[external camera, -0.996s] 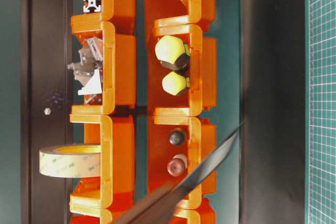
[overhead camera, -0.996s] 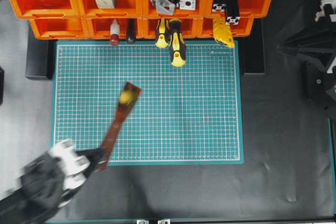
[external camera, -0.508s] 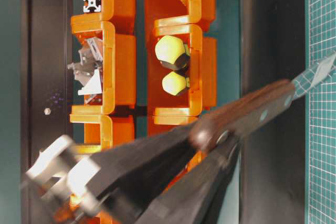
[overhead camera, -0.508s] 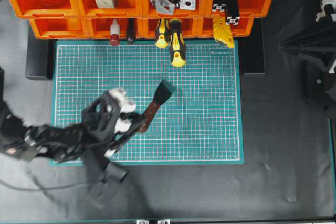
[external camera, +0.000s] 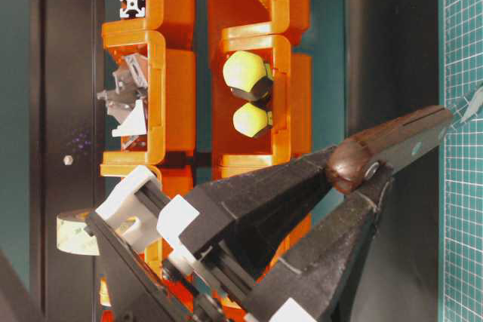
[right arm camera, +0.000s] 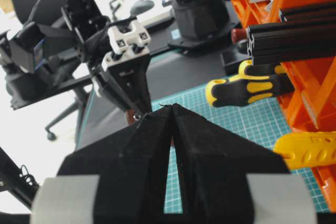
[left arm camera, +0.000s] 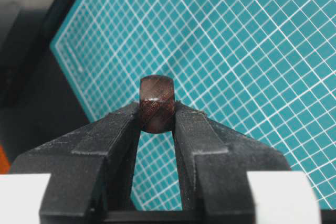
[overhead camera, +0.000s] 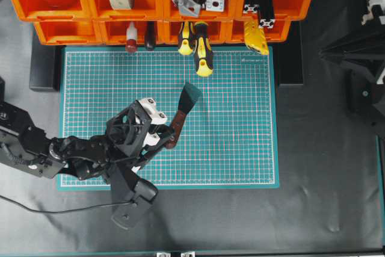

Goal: Pick scraper from container rack with left arm.
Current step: 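Lower the held scraper onto the teal mat with the left gripper, then open the left gripper and withdraw it to the left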

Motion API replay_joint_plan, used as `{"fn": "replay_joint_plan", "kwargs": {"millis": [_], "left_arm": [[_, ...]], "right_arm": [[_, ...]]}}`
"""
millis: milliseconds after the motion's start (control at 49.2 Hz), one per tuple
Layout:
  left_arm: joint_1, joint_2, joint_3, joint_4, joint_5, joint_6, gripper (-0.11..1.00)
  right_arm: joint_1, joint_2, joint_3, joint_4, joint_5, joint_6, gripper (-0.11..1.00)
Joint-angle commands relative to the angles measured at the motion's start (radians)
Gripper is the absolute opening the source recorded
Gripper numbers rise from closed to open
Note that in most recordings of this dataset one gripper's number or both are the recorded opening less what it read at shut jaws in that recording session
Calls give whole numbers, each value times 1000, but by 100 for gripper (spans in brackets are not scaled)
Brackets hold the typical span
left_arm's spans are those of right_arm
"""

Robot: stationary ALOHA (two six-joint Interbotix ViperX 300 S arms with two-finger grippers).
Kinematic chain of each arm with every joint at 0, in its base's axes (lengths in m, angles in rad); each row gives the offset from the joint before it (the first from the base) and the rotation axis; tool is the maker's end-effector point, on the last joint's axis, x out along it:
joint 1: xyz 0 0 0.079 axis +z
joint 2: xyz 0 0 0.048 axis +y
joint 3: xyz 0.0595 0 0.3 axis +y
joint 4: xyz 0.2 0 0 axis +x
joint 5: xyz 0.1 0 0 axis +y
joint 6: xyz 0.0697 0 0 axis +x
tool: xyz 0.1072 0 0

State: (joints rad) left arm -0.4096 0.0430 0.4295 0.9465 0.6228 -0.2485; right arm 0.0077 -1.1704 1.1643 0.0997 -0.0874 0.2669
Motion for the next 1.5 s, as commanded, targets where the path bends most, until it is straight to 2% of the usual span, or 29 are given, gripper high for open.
{"fn": "replay_joint_plan", "kwargs": {"millis": [0,163,447,691,732,914,996,1483], "left_arm": [[17,-11,-8,6,2,-11,20],[-2,-9,-8,5,2,-58,20],[-32,-21,32,5,-5,-242,20],[-52,-52,71,5,-23,-339,21],[-57,-54,77,5,-26,-348,26],[-83,-61,92,0,-18,-419,79],[-91,-64,104,-2,-18,-477,90],[-172,-166,275,-3,-31,-828,91]], "right_arm": [[0,14,-28,2,-2,0,-1],[0,14,-28,2,-2,0,-1],[0,18,-25,2,-2,0,-1],[0,23,-23,2,-2,0,-1],[0,23,-23,2,-2,0,-1],[0,25,-23,2,-2,0,-1],[0,26,-20,2,-2,0,-1],[0,31,-14,3,12,0,-1]]}}
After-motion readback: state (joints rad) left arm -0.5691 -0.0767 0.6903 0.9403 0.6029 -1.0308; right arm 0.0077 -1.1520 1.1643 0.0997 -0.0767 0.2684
